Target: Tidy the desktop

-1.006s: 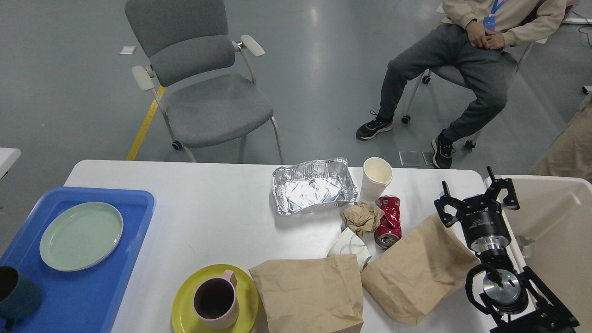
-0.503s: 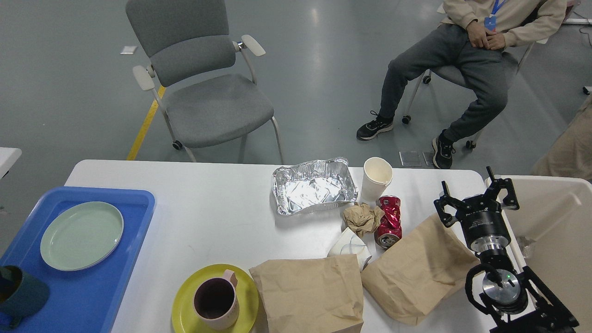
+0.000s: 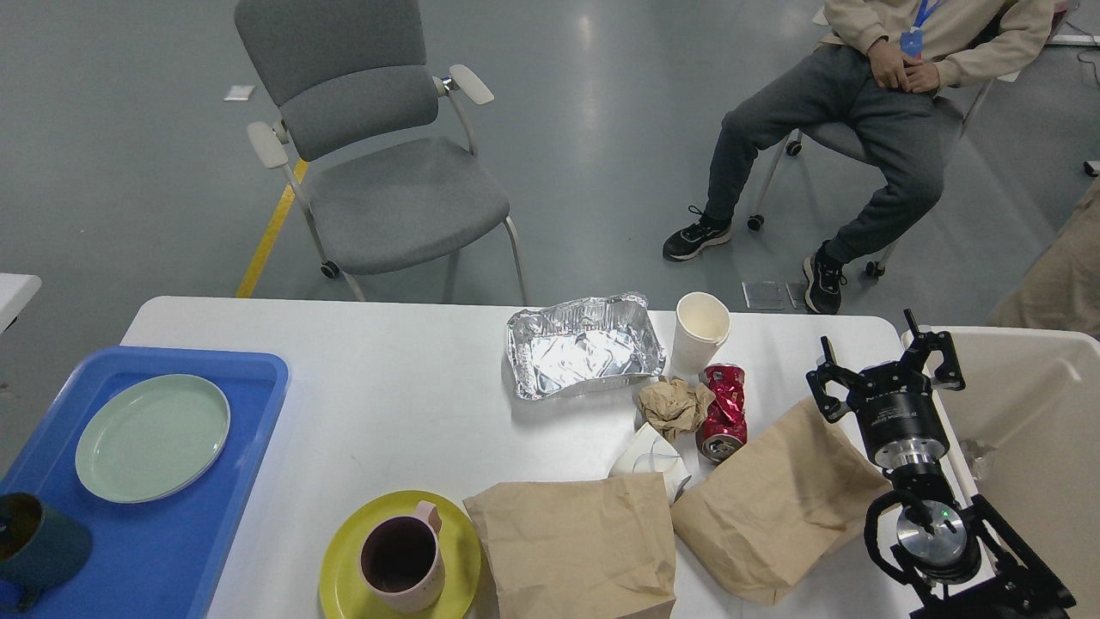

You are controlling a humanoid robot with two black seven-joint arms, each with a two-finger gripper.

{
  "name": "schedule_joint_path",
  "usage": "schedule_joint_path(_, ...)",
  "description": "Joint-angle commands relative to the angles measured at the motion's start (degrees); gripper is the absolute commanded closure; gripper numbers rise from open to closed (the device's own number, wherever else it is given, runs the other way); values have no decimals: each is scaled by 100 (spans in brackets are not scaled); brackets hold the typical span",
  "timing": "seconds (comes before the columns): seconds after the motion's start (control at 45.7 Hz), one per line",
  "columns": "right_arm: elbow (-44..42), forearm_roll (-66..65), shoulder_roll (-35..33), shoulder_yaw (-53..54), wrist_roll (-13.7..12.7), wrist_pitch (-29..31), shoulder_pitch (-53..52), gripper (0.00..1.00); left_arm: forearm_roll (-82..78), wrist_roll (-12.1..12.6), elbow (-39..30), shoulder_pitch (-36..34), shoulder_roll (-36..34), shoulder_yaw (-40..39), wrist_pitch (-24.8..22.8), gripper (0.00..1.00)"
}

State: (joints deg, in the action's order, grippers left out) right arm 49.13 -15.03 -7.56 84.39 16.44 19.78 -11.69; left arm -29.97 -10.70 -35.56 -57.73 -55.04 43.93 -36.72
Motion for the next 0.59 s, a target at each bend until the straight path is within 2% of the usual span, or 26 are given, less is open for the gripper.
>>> schedule_joint_path(0.0, 0, 0, 0, -2, 0, 0, 0, 0, 18, 42, -118, -922, -7, 826, -554, 7)
schedule_joint_path(0.153, 0, 0, -9, 7, 0, 0, 0, 0, 228, 16, -846, -2819, 308, 2425, -977, 7)
schedule_joint_path(0.328, 0, 0, -9, 7, 0, 0, 0, 0, 1423, 51, -2112, -4850, 1468, 4228, -977, 7)
schedule_joint_path(0.459, 0, 0, -9, -2, 0, 0, 0, 0, 2047, 77, -3000, -5967, 2417, 4695, -925, 7)
schedule_joint_path(0.568, 0, 0, 0, -2, 0, 0, 0, 0, 2390, 296, -3808, -6811, 3076, 4730, -855, 7)
